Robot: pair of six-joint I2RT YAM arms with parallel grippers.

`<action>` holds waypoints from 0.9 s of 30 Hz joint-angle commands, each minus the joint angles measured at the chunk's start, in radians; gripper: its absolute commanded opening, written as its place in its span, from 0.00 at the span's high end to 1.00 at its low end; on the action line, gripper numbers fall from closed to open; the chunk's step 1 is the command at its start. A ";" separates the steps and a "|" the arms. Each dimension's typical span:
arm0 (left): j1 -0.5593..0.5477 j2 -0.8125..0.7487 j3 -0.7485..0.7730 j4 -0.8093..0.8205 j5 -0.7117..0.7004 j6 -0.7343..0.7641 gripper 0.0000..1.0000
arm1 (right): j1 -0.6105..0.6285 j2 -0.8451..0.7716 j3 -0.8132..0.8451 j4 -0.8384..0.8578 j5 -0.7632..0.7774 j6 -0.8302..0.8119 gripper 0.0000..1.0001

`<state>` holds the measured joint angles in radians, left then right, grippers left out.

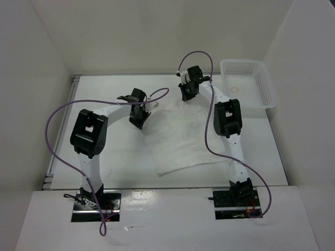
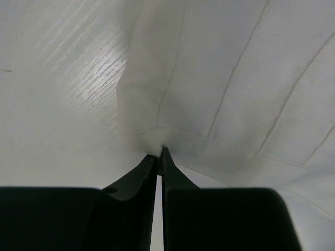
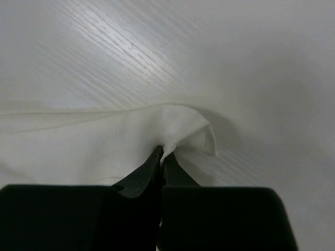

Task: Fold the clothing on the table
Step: Fold the skirt

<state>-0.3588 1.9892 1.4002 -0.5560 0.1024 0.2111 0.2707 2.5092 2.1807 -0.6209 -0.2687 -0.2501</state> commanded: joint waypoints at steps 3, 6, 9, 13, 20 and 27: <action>-0.005 -0.052 0.025 -0.004 -0.046 0.024 0.89 | 0.051 -0.045 0.033 -0.030 0.049 0.006 1.00; -0.005 -0.052 0.057 -0.004 -0.066 0.024 0.89 | 0.051 -0.114 0.024 -0.010 0.133 0.020 1.00; 0.017 -0.052 0.103 -0.004 -0.085 0.024 0.89 | 0.051 -0.176 -0.005 0.033 0.202 0.041 1.00; 0.059 -0.030 0.190 -0.004 -0.099 0.024 0.89 | 0.051 -0.249 -0.053 0.075 0.294 0.063 1.00; 0.090 0.037 0.384 -0.034 -0.144 0.042 0.89 | 0.051 -0.378 -0.206 0.159 0.393 0.090 1.00; 0.100 0.022 0.473 -0.071 -0.005 0.022 0.89 | 0.051 -0.535 -0.337 0.162 0.349 0.054 1.00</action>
<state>-0.2604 2.0258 1.8610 -0.5926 0.0105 0.2333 0.3225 2.0872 1.8771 -0.5034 0.0895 -0.1810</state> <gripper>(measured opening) 0.109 0.007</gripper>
